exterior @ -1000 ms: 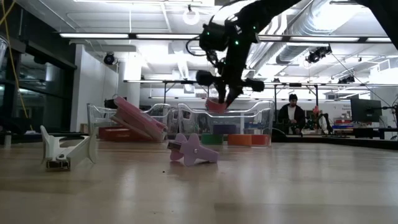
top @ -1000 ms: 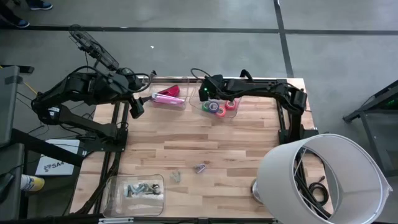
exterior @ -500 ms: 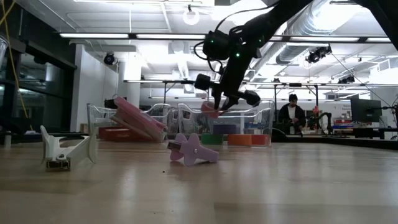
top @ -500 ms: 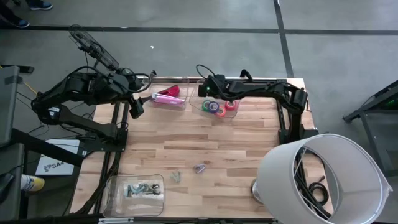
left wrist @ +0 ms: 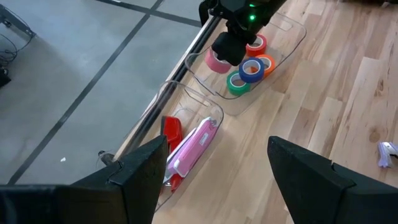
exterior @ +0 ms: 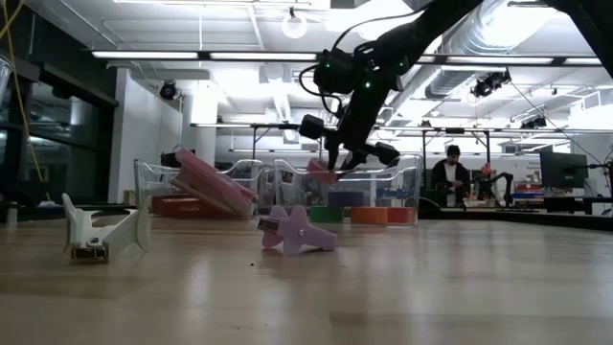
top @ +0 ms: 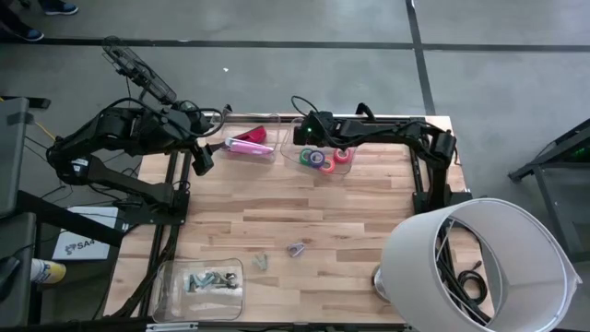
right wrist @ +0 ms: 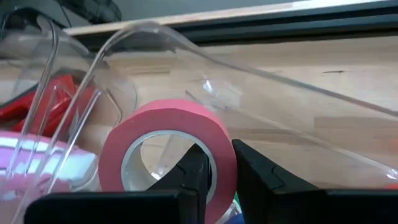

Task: Pick and place Stapler, Stapler remover, tape
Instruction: Put the pink tape into the top right transparent bin

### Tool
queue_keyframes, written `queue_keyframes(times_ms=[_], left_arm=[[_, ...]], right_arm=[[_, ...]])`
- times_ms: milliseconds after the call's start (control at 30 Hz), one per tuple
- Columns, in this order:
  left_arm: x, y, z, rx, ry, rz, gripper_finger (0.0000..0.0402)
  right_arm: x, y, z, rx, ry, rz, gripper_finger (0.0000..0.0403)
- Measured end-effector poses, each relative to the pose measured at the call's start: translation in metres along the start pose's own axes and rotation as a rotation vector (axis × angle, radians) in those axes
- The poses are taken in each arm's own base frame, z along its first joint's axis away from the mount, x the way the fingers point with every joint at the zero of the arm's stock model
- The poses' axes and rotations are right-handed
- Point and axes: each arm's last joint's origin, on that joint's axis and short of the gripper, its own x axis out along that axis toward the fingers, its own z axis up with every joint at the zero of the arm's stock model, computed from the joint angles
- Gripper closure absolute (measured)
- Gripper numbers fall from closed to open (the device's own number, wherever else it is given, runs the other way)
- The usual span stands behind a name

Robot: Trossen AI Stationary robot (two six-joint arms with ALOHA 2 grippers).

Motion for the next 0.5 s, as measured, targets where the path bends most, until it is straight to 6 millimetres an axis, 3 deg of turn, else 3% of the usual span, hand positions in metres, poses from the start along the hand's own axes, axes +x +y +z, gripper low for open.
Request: queue_keyframes(times_ms=[233,500], left_arm=[[-0.0001,0.0,0.0,-0.004,0.0,0.0,0.0128],[0.0,0.0,0.0001,-0.005,-0.001,0.0,0.0128]], right_arm=[[0.0002,0.0001,-0.0001,-0.013,0.026,0.015,0.0333],[0.0,0.0012,0.0014,-0.031,0.058,0.042,0.0264]])
